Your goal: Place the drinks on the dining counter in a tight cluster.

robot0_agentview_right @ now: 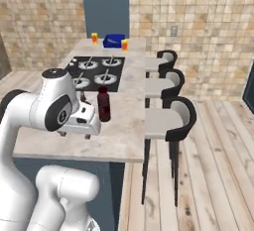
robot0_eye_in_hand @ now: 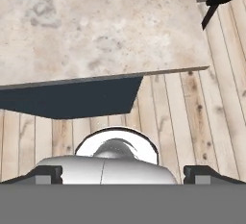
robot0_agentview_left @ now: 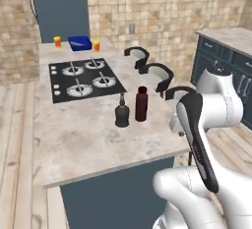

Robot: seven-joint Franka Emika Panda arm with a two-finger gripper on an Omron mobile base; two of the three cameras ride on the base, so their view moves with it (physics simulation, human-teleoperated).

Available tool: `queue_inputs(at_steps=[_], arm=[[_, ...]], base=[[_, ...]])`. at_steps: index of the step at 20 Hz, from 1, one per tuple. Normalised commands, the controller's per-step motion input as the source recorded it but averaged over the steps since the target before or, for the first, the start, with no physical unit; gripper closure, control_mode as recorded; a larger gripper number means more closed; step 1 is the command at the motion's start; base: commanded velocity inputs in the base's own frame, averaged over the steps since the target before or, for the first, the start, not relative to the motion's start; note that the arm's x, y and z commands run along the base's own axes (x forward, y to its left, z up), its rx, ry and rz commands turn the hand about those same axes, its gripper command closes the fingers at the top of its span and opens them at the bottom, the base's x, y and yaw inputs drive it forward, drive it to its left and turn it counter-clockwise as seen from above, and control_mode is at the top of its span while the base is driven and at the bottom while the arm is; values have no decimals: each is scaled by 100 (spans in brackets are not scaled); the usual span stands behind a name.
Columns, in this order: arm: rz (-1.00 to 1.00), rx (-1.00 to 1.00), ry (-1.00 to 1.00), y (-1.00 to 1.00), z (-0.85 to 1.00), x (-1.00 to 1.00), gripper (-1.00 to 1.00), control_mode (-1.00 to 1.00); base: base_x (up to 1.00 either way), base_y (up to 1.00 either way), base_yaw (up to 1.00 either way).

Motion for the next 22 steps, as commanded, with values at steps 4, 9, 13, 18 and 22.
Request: queue_inputs(at_steps=[4, 9, 13, 18, 22], arm=[[0, 0, 0, 0, 0, 0, -100, 100], [0, 0, 0, 0, 0, 0, -100, 100], [0, 0, 0, 0, 0, 0, -100, 100], [0, 0, 0, 0, 0, 0, -100, 100], [0, 0, 0, 0, 0, 0, -100, 100]], base=[[-24, 59, 62], [-3, 96, 81], [0, 75, 91], [0, 50, 97], [0, 19, 91]])
